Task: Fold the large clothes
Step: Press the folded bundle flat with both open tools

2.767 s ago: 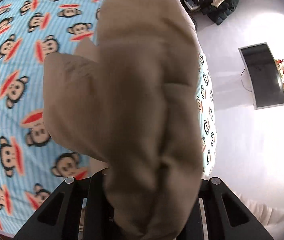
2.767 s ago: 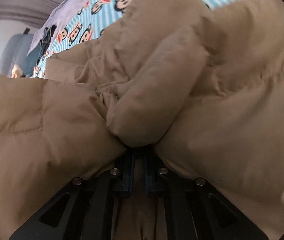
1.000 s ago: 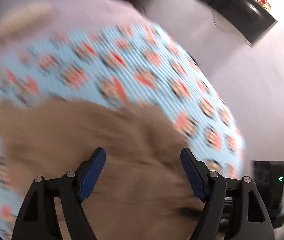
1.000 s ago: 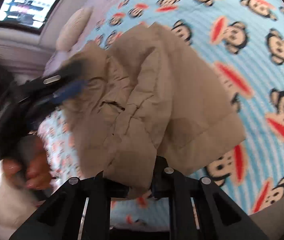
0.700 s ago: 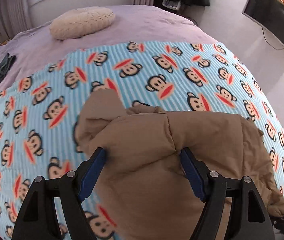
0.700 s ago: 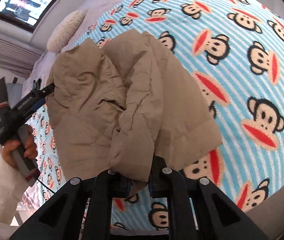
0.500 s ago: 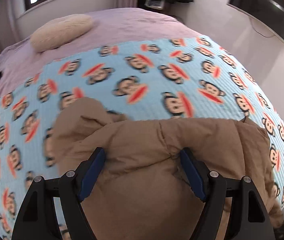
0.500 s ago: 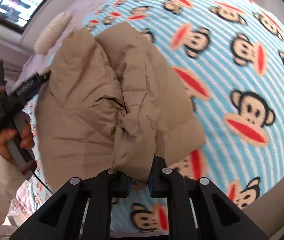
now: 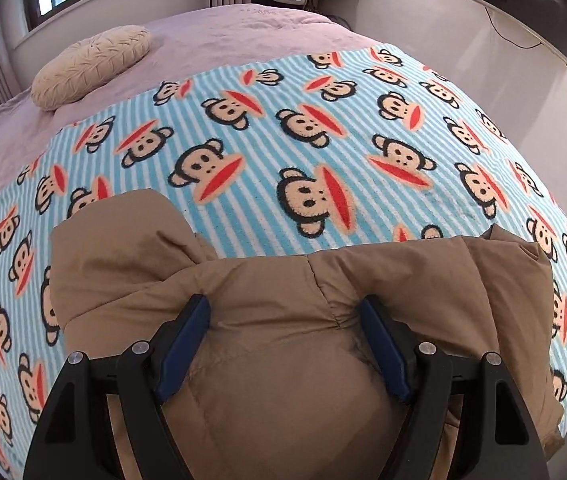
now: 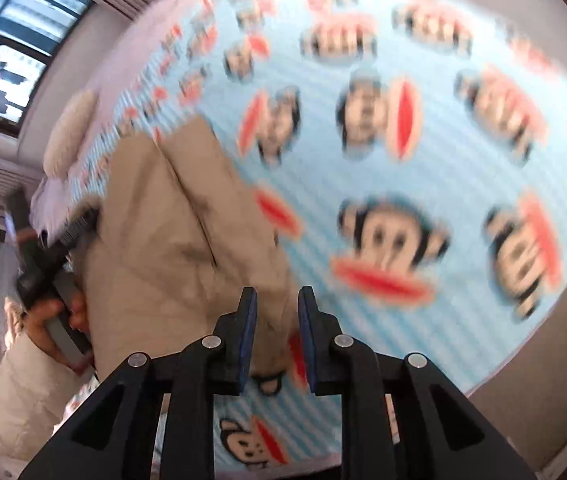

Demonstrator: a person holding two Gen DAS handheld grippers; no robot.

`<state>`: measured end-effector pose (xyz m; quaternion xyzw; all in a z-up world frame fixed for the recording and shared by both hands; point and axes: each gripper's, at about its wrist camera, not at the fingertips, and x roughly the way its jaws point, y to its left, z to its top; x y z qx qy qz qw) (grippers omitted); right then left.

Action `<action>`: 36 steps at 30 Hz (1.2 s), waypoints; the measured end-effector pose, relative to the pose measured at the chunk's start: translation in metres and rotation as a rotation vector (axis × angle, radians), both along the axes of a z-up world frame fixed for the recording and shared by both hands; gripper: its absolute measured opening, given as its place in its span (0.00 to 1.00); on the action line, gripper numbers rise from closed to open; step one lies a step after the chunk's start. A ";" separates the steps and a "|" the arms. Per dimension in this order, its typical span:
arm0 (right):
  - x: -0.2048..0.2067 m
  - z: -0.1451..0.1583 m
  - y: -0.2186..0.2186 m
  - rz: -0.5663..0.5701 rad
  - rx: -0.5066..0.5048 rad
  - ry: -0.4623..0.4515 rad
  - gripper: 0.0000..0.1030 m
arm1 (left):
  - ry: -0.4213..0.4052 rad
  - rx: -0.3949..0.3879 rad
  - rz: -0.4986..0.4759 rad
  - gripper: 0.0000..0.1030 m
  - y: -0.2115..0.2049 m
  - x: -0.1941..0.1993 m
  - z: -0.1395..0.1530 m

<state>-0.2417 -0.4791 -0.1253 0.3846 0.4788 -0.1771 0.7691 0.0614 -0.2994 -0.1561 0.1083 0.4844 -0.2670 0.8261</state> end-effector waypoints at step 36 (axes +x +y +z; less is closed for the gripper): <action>0.113 -0.075 0.025 0.193 0.090 0.144 0.27 | 0.138 0.119 0.063 0.81 0.088 -0.039 0.055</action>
